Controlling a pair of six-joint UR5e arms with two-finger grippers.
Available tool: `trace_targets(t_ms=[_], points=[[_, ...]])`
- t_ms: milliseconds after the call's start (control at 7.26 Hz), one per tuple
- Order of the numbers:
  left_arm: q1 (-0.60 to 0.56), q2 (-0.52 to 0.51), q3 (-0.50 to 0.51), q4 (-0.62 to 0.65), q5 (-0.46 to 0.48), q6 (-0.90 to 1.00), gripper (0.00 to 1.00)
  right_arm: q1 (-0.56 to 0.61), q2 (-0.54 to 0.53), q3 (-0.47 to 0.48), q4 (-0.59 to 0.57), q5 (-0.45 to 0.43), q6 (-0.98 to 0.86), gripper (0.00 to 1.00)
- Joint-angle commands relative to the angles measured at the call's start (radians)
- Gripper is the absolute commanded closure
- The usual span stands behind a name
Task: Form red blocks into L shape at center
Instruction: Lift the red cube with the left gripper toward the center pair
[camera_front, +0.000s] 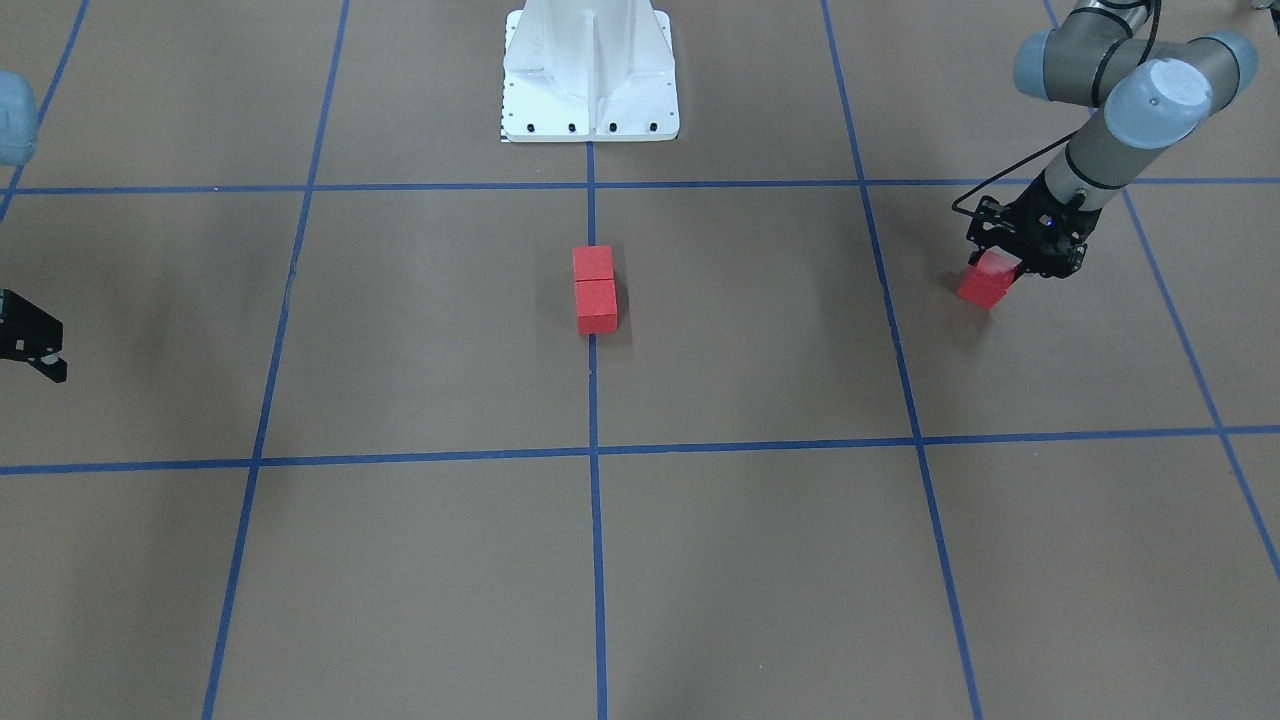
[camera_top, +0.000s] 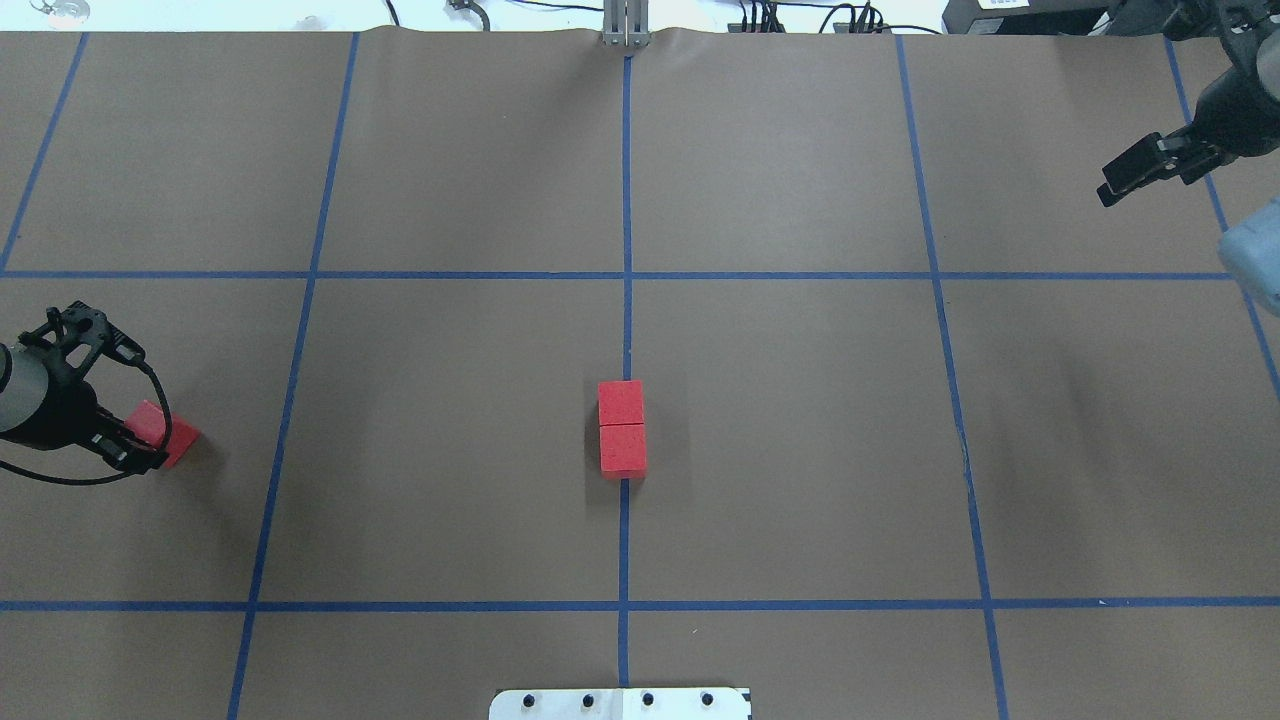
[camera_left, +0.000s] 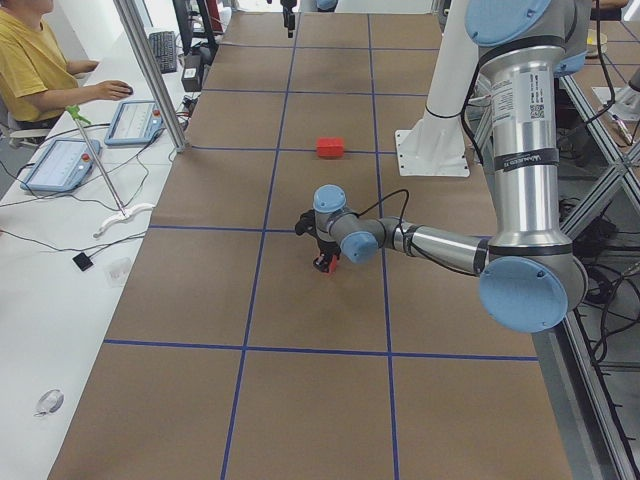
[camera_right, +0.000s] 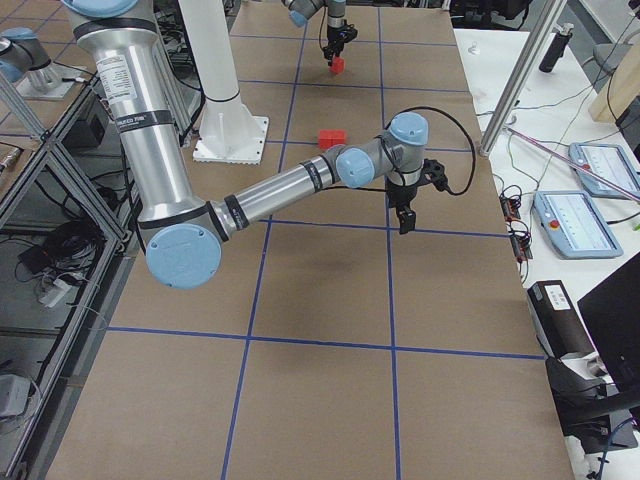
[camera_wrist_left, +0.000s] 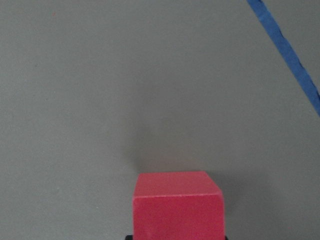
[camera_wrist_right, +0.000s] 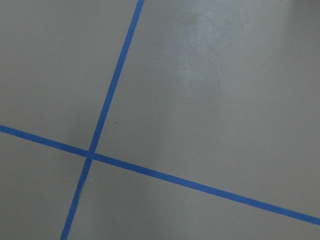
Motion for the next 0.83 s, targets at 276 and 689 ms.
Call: trace_targets(t_ms=[276, 689], points=[[-0.003, -0.164, -0.008, 0.009, -0.003, 0.01, 0.93, 0.0, 0.0, 0.0, 0.0, 0.0, 0.0, 0.01], [-0.002, -0.374, -0.011, 0.188, -0.003, 0.053, 1.0, 0.0, 0.0, -0.002, 0.0, -0.002, 0.0, 0.01]])
